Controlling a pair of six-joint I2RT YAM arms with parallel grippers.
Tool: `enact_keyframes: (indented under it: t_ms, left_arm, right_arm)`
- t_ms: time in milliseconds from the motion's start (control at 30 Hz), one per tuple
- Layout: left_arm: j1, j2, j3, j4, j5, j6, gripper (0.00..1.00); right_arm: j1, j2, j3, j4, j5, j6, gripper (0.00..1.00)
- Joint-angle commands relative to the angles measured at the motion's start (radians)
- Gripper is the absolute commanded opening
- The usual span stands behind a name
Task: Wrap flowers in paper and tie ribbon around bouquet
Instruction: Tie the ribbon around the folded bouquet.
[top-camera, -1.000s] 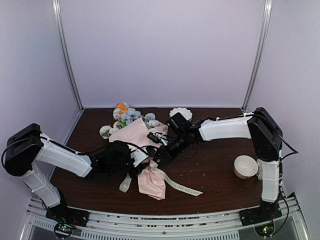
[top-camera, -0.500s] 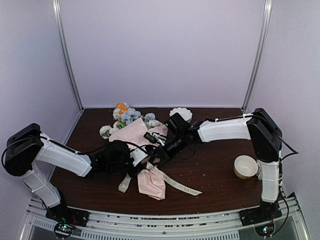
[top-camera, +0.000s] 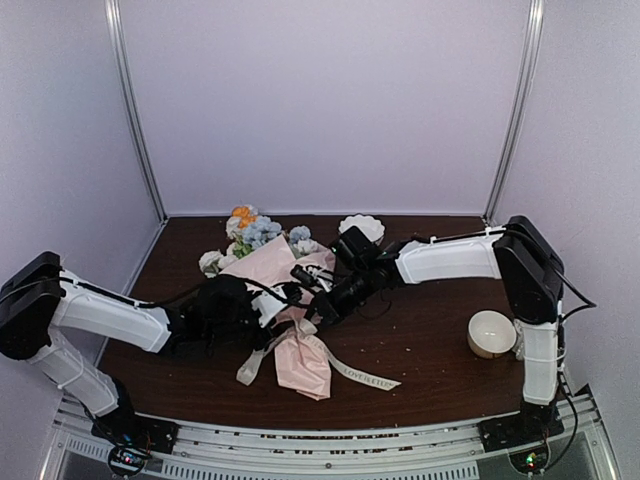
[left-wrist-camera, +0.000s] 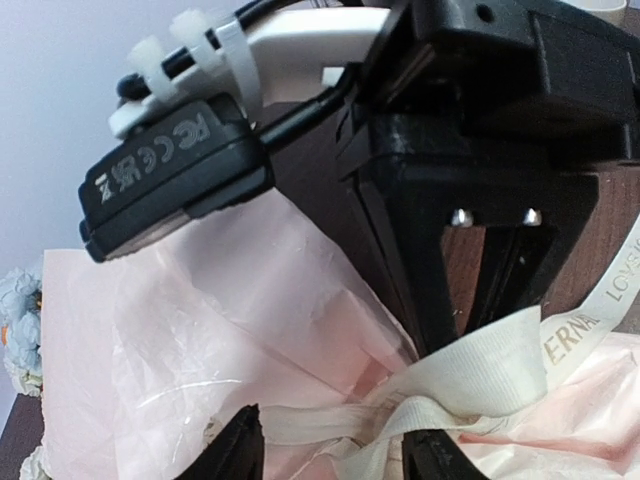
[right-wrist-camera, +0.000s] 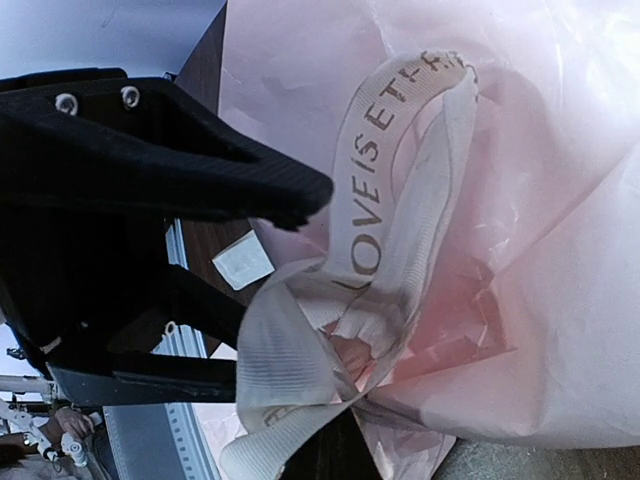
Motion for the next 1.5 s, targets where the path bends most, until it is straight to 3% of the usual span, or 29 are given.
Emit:
enact_keyframes:
  t_ms: [0,200,467,867,1033,1467]
  left_arm:
    - [0.006,-0.045,-0.018,-0.030,-0.011,-0.007,0.52]
    - [0.006,-0.062,-0.023,-0.042,-0.015,-0.001,0.56]
    - [0.006,0.054,0.050,-0.053,-0.063,0.018,0.59]
    - [0.006,0.089,0.055,-0.001,-0.029,-0.013,0.59]
    - [0.007,0.087,0.049,0.004,-0.024,-0.020,0.59]
    - [0.015,0.076,0.041,0.013,-0.015,-0.036,0.59]
  right_arm:
    - [-0.018,-0.085,0.003,0.003,0.037,-0.003,0.00]
    - [-0.021,-0.086,0.001,0.005,0.008,-0.003,0.00]
    - [-0.020,-0.018,0.030,-0.031,-0.054,-0.022,0.00]
    - [-0.011,0.029,0.043,-0.038,-0.097,-0.046,0.21]
    - [-0.002,0.025,0.039,-0.021,-0.111,-0.043,0.24]
    - [0.003,0.047,0.057,-0.005,-0.080,-0.026,0.16]
